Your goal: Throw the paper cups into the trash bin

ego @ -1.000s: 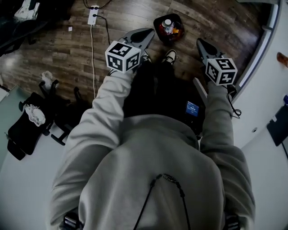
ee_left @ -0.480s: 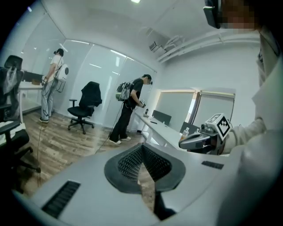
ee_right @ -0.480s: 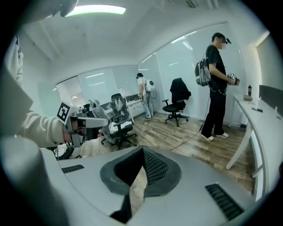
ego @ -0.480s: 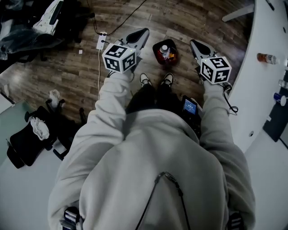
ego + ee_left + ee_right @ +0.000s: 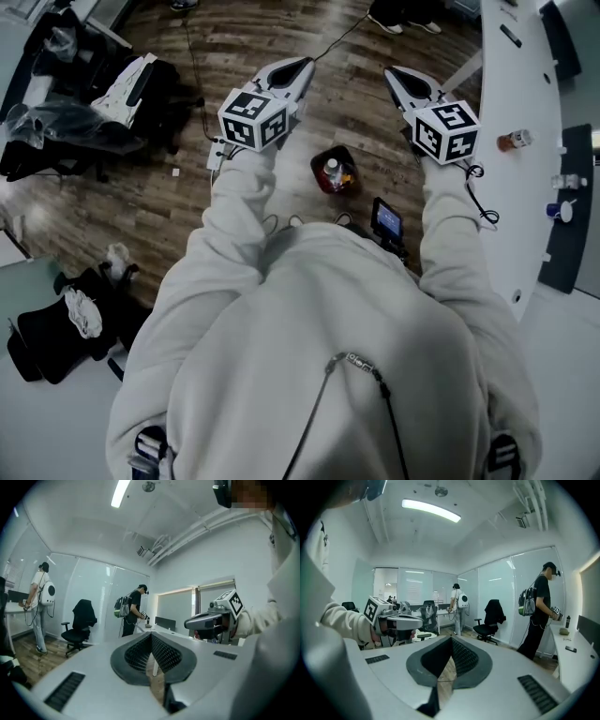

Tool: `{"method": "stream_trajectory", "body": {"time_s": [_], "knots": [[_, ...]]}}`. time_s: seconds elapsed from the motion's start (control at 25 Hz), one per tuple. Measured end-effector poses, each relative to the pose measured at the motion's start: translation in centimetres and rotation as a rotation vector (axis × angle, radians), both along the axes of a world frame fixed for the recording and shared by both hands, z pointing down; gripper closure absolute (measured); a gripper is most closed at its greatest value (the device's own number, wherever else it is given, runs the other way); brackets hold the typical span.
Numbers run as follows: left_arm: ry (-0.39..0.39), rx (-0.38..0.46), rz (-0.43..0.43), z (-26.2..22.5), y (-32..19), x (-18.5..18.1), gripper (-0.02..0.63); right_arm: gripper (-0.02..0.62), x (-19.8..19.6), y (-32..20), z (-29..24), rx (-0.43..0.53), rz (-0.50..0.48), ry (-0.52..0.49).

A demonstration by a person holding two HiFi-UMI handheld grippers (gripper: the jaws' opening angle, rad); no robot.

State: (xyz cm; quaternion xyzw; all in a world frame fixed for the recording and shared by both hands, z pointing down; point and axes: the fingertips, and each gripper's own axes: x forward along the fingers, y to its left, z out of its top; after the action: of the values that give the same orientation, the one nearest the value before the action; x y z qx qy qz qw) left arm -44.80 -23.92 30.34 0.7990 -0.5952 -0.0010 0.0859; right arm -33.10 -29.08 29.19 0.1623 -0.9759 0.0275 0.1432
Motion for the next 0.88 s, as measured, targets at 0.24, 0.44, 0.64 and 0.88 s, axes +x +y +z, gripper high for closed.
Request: {"method": "stream_trajectory", "body": {"time_s": [0.24,0.44,0.64,0.88], "knots": [[-0.035,0.054,0.021,-3.3,-0.5,0.7,0.603,0.576,0.0,-0.4,-4.0,0.067,0.003,-0.051],[-0.055,0.069,0.030,-4.3,-0.9,0.9,0.603,0.577,-0.2,-0.4,-5.2,0.091,-0.005,-0.067],[-0.059,0.072,0.030,-4.7,-1.0,0.5,0.603,0.577,-0.6,-0.6,-5.5,0.095,-0.011,-0.068],[-0.063,0.073,0.029,-4.7,-1.1,0.0,0.603,0.577,-1.1,-0.7,-5.2,0.093,-0.021,-0.065]]}}
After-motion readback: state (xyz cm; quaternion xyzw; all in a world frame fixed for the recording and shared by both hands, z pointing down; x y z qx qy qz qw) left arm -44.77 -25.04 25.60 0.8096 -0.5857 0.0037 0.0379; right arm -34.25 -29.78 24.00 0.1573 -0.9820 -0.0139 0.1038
